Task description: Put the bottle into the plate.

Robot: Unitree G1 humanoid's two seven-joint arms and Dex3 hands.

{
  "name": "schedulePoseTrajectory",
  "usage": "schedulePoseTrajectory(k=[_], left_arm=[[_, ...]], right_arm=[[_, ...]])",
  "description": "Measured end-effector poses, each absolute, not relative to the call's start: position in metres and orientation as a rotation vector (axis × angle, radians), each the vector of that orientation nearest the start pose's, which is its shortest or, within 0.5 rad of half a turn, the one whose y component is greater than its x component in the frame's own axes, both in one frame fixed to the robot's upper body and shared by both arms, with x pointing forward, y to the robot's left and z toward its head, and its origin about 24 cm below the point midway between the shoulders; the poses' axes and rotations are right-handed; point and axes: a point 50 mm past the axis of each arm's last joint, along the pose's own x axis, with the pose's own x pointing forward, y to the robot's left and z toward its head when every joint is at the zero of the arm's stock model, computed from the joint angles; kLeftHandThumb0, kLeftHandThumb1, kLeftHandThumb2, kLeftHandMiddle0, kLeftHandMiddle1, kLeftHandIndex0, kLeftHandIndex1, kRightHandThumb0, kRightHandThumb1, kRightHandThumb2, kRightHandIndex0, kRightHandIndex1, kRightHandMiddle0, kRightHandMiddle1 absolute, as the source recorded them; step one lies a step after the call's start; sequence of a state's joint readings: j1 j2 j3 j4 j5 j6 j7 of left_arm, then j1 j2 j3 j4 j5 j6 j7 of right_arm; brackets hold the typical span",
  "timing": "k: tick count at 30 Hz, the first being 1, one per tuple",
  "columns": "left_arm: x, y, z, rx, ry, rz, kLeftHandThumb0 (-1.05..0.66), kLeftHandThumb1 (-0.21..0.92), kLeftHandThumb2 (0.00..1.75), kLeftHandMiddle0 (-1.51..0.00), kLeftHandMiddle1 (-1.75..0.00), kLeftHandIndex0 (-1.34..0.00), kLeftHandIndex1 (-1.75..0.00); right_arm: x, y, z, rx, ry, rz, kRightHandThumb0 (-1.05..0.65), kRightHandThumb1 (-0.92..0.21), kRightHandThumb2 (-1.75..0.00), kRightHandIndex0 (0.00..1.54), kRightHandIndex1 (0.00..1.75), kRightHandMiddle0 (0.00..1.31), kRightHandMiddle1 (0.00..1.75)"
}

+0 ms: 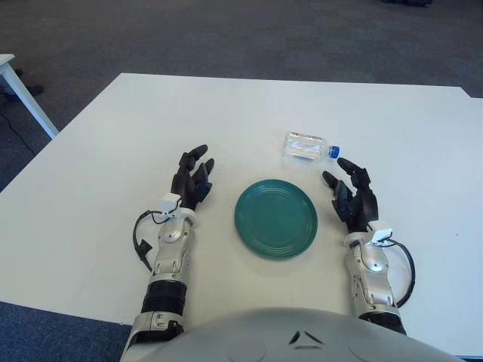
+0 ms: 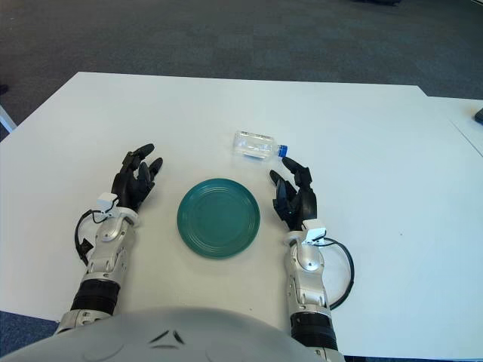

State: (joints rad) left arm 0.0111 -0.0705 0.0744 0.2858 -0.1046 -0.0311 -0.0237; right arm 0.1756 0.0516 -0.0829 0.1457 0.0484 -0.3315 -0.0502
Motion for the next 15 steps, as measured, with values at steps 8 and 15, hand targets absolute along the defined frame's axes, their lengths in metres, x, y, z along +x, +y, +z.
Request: schedulePoseTrajectory(k=[8, 15], left_arm=[[0.2351, 0.1452, -0.0250, -0.166, 0.255, 0.088, -0.71, 0.92, 0.61, -0.65, -0.02, -0.17, -0.83], [0.2308, 0.1428, -0.0245, -0.136, 0.255, 0.094, -0.75, 0.92, 0.63, -0.64, -0.02, -0.13, -0.81]], right_arm=[[0.2073, -0.1740, -0.0003, 0.078, -0.017, -0.205, -0.56, -0.92, -0.59, 0.65, 0.05, 0.09, 0.78], [0.2072, -0.1744, -0.0003, 0.076, -0.017, -0.206, -0.56, -0.92, -0.58, 0.64, 0.05, 0.08, 0.78]])
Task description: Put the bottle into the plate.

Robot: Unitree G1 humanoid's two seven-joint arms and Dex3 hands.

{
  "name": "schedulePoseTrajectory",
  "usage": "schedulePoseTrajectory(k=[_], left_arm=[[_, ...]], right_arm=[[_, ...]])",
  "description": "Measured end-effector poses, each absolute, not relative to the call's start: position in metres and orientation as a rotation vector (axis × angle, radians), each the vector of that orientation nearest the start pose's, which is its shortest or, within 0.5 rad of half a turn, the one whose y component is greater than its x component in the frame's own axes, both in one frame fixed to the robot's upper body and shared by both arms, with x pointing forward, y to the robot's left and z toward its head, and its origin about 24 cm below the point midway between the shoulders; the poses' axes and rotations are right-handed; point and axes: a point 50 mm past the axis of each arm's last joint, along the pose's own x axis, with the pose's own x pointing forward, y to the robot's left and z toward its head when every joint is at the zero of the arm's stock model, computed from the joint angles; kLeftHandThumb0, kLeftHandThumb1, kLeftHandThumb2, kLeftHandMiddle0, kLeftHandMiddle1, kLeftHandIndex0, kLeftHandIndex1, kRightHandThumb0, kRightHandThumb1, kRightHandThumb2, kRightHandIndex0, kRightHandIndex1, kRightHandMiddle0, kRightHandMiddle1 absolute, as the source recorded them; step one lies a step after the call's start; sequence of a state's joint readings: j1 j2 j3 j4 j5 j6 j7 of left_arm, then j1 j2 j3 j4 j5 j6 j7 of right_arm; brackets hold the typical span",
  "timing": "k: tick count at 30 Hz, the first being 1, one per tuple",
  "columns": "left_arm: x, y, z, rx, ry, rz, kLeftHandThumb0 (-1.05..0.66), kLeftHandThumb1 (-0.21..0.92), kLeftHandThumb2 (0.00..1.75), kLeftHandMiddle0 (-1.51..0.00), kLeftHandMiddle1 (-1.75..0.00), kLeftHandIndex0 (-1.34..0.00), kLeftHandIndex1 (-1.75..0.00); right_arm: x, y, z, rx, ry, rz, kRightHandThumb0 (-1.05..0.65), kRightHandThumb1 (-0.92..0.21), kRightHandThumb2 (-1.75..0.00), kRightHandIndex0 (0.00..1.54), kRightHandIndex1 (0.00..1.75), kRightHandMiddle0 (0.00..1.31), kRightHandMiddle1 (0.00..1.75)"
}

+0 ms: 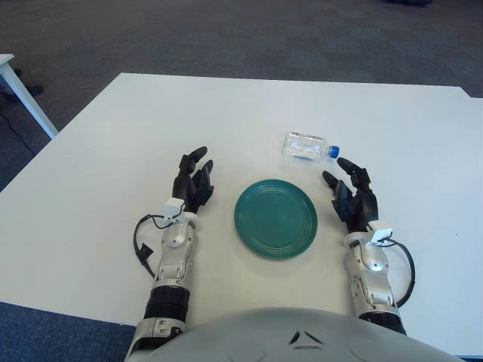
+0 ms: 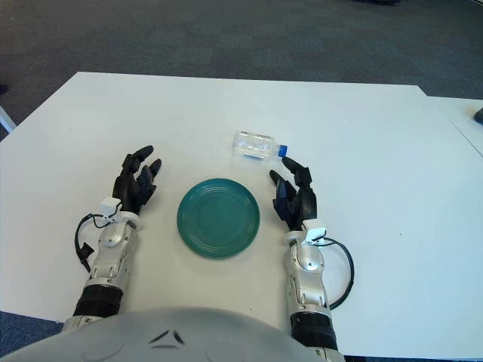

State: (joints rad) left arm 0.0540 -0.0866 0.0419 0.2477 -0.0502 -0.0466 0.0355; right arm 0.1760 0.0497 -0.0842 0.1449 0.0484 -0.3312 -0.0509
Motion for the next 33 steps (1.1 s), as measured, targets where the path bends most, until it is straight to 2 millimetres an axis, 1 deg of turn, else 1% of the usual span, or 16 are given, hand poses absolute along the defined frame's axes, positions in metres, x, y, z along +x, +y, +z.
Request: schedulePoseTrajectory(k=[7, 10, 14, 15, 16, 17, 18, 19, 20, 22, 25, 33], left_arm=[[0.228, 0.141, -0.024, -0.127, 0.257, 0.102, -0.75, 0.92, 0.62, -0.64, -0.01, -0.14, -0.81], [0.228, 0.141, -0.024, -0.127, 0.259, 0.102, -0.75, 0.92, 0.60, -0.64, -0.02, -0.14, -0.81], [0.229, 0.141, -0.024, -0.127, 0.260, 0.101, -0.76, 0.92, 0.59, -0.65, -0.02, -0.13, -0.81], [0.230, 0.141, -0.024, -0.127, 0.260, 0.101, -0.76, 0.92, 0.58, -0.65, -0.02, -0.12, -0.81], [0.230, 0.141, -0.024, -0.127, 0.260, 0.100, -0.75, 0.92, 0.58, -0.65, -0.02, -0.12, -0.81], [0.230, 0.141, -0.024, -0.127, 0.259, 0.100, -0.75, 0.92, 0.58, -0.65, -0.02, -0.12, -0.82], [0.230, 0.141, -0.024, -0.126, 0.258, 0.100, -0.74, 0.92, 0.57, -0.65, -0.02, -0.12, -0.82], [0.231, 0.140, -0.023, -0.126, 0.254, 0.099, -0.74, 0.92, 0.57, -0.65, -0.02, -0.12, -0.82], [0.233, 0.140, -0.021, -0.126, 0.243, 0.097, -0.74, 0.92, 0.58, -0.65, -0.02, -0.11, -0.81], [0.234, 0.140, -0.019, -0.125, 0.230, 0.096, -0.75, 0.92, 0.59, -0.64, -0.01, -0.10, -0.81], [0.234, 0.140, -0.019, -0.123, 0.225, 0.095, -0.77, 0.92, 0.63, -0.63, -0.01, -0.09, -0.80], [0.233, 0.138, -0.023, -0.115, 0.238, 0.095, -0.79, 0.92, 0.68, -0.60, 0.00, -0.07, -0.78]], right_arm=[[0.207, -0.175, 0.000, 0.072, -0.020, -0.205, -0.56, -0.92, -0.56, 0.62, 0.04, 0.07, 0.77], [0.207, -0.175, 0.000, 0.059, -0.036, -0.201, -0.57, -0.92, -0.54, 0.57, 0.01, 0.06, 0.76], [0.207, -0.174, 0.002, -0.003, -0.073, -0.186, -0.64, -0.92, -0.49, 0.45, 0.00, 0.02, 0.72], [0.207, -0.174, 0.003, -0.034, -0.086, -0.182, -0.65, -0.92, -0.48, 0.43, 0.00, 0.01, 0.71], [0.206, -0.174, 0.003, -0.062, -0.095, -0.175, -0.69, -0.92, -0.47, 0.37, 0.00, 0.01, 0.65], [0.206, -0.173, 0.004, -0.098, -0.107, -0.170, -0.70, -0.92, -0.47, 0.35, 0.00, 0.01, 0.63], [0.206, -0.173, 0.005, -0.129, -0.118, -0.167, -0.80, -0.92, -0.50, 0.25, 0.00, 0.00, 0.49], [0.207, -0.172, 0.006, -0.166, -0.123, -0.167, -0.83, -0.92, -0.51, 0.21, 0.00, 0.00, 0.45], [0.208, -0.172, 0.008, -0.206, -0.135, -0.168, -0.91, -0.92, -0.53, 0.13, 0.00, 0.00, 0.29], [0.210, -0.172, 0.012, -0.296, -0.163, -0.170, -0.99, -0.92, -0.56, 0.05, 0.00, 0.00, 0.12], [0.211, -0.173, 0.013, -0.449, -0.186, -0.163, -1.03, -0.92, -0.57, 0.02, 0.00, 0.00, 0.04], [0.212, -0.184, 0.013, -0.883, -0.242, -0.148, -1.05, -0.92, -0.58, 0.00, 0.00, 0.00, 0.00]])
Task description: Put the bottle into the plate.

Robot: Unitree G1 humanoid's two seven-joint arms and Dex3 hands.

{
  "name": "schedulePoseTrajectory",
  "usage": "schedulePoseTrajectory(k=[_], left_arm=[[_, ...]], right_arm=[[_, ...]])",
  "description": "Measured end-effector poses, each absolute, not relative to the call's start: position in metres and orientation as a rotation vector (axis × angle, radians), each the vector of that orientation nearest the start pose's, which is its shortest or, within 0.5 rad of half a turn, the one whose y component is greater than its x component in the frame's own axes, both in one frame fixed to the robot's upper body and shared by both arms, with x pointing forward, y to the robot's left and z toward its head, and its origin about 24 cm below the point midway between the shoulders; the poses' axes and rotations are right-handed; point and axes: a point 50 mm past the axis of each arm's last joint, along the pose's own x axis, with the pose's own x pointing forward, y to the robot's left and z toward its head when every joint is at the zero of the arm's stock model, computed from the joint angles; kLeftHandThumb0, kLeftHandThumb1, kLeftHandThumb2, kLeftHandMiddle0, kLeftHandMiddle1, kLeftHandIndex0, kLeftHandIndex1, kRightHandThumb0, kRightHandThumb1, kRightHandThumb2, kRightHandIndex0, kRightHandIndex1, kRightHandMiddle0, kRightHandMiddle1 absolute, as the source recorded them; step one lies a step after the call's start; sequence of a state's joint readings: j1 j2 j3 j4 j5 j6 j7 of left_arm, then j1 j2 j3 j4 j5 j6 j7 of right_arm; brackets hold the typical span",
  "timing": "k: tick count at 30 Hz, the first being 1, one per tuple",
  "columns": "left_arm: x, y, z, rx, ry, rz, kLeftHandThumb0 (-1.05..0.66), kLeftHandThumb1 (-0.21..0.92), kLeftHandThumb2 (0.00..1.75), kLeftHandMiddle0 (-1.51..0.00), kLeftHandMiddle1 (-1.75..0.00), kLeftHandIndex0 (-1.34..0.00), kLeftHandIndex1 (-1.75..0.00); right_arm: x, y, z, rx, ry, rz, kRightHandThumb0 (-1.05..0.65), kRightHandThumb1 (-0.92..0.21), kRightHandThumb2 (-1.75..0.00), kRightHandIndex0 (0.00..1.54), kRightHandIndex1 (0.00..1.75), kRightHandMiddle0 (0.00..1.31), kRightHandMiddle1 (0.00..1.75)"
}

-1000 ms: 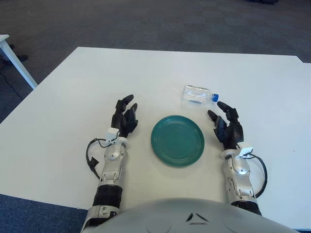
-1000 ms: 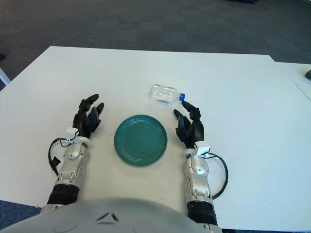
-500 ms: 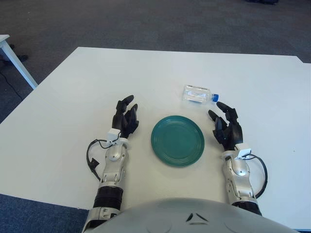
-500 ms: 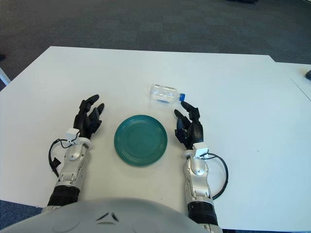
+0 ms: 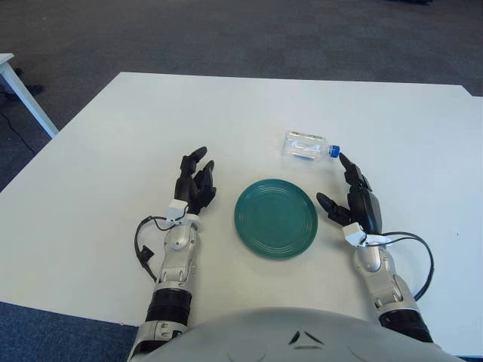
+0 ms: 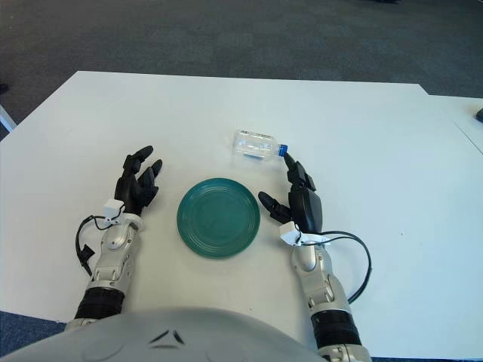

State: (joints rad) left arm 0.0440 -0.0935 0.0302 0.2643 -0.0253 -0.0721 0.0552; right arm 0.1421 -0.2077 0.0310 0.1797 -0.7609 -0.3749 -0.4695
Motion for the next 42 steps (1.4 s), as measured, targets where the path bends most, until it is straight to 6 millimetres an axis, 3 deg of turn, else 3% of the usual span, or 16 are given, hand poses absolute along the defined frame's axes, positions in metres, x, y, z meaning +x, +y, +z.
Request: schedulePoseTrajectory(k=[4, 10, 30, 42], left_arm=[[0.235, 0.137, -0.026, -0.107, 0.249, 0.094, -0.78, 0.92, 0.69, -0.61, -0.01, -0.07, -0.79], [0.241, 0.133, -0.028, -0.101, 0.245, 0.090, -0.79, 0.92, 0.69, -0.61, -0.01, -0.07, -0.78], [0.250, 0.128, -0.031, -0.114, 0.205, 0.089, -0.79, 0.92, 0.70, -0.61, -0.01, -0.05, -0.77], [0.255, 0.124, -0.031, -0.111, 0.180, 0.075, -0.80, 0.92, 0.68, -0.64, -0.02, -0.06, -0.79]], right_arm=[[0.215, -0.188, 0.016, -1.060, -0.292, -0.158, -1.05, -0.92, -0.57, 0.00, 0.00, 0.00, 0.00], [0.226, -0.188, 0.023, -1.177, -0.356, -0.169, -1.05, -0.92, -0.56, 0.00, 0.00, 0.00, 0.00], [0.262, -0.184, 0.059, -1.296, -0.438, -0.122, -1.05, -0.92, -0.63, 0.00, 0.00, 0.00, 0.00], [0.291, -0.166, 0.112, -1.351, -0.556, -0.040, -1.05, -0.92, -0.67, 0.00, 0.00, 0.00, 0.00]])
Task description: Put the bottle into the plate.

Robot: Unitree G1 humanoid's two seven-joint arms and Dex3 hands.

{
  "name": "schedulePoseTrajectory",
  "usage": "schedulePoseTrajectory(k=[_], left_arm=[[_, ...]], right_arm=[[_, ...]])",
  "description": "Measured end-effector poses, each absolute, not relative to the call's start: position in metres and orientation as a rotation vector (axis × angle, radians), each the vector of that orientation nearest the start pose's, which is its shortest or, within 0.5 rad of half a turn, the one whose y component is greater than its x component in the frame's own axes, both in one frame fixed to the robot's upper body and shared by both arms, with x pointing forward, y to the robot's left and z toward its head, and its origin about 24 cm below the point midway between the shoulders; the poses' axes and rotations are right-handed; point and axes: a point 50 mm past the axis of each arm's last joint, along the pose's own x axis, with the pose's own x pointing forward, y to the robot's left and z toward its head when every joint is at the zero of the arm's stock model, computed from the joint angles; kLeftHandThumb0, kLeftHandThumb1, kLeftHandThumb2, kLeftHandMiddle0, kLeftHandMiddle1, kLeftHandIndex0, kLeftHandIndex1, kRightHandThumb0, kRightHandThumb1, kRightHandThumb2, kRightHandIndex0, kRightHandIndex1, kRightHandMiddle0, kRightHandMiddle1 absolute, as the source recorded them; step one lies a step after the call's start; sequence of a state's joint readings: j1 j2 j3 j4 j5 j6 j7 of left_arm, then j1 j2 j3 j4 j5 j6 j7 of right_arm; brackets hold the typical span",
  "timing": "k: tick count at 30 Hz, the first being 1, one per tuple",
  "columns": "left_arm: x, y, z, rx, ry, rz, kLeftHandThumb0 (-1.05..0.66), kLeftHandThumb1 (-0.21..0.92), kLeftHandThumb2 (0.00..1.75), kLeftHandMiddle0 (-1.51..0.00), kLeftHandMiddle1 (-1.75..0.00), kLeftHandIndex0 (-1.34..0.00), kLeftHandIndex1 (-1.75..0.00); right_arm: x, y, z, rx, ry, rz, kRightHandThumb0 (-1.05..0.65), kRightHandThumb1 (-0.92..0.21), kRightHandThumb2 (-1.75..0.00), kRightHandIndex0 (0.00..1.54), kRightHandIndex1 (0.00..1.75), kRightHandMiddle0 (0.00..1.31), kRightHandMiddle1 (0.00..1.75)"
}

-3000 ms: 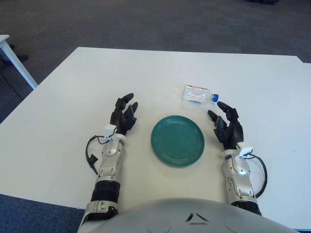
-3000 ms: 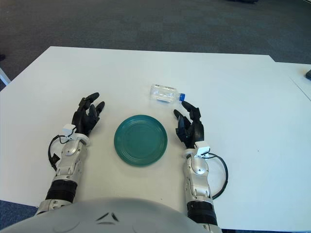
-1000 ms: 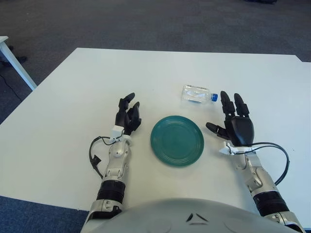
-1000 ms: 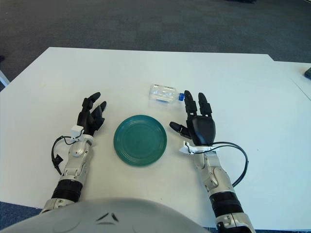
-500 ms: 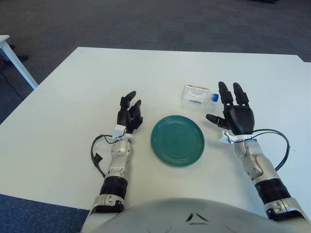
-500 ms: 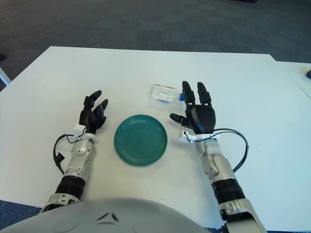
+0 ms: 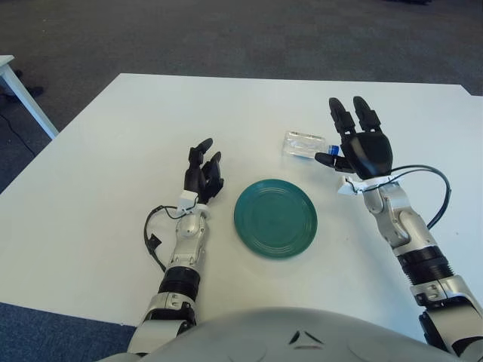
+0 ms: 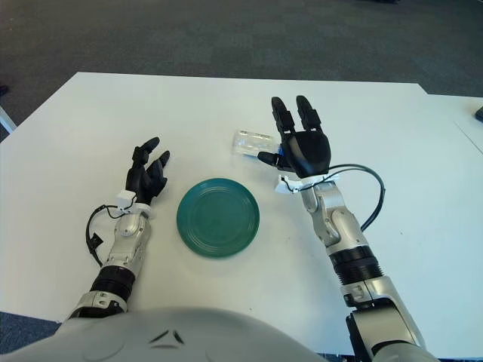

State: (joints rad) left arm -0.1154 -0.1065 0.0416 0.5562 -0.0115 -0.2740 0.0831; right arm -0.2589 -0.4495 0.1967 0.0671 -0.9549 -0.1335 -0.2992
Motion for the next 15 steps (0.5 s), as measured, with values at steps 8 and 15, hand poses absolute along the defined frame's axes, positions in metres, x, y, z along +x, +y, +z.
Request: schedulePoseTrajectory(k=[8, 15], left_arm=[[0.255, 0.121, -0.030, -0.109, 0.170, 0.075, -0.79, 0.92, 0.64, -0.66, -0.04, -0.06, -0.83], [0.248, 0.118, -0.028, -0.098, 0.180, 0.060, -0.75, 0.92, 0.60, -0.68, -0.06, -0.04, -0.93]], right_arm=[[0.300, -0.160, 0.123, -1.390, -0.547, 0.037, -1.05, -0.92, -0.69, 0.00, 0.00, 0.00, 0.00], [0.313, -0.153, 0.111, -1.441, -0.494, 0.137, -1.05, -0.92, -0.72, 0.00, 0.00, 0.00, 0.00]])
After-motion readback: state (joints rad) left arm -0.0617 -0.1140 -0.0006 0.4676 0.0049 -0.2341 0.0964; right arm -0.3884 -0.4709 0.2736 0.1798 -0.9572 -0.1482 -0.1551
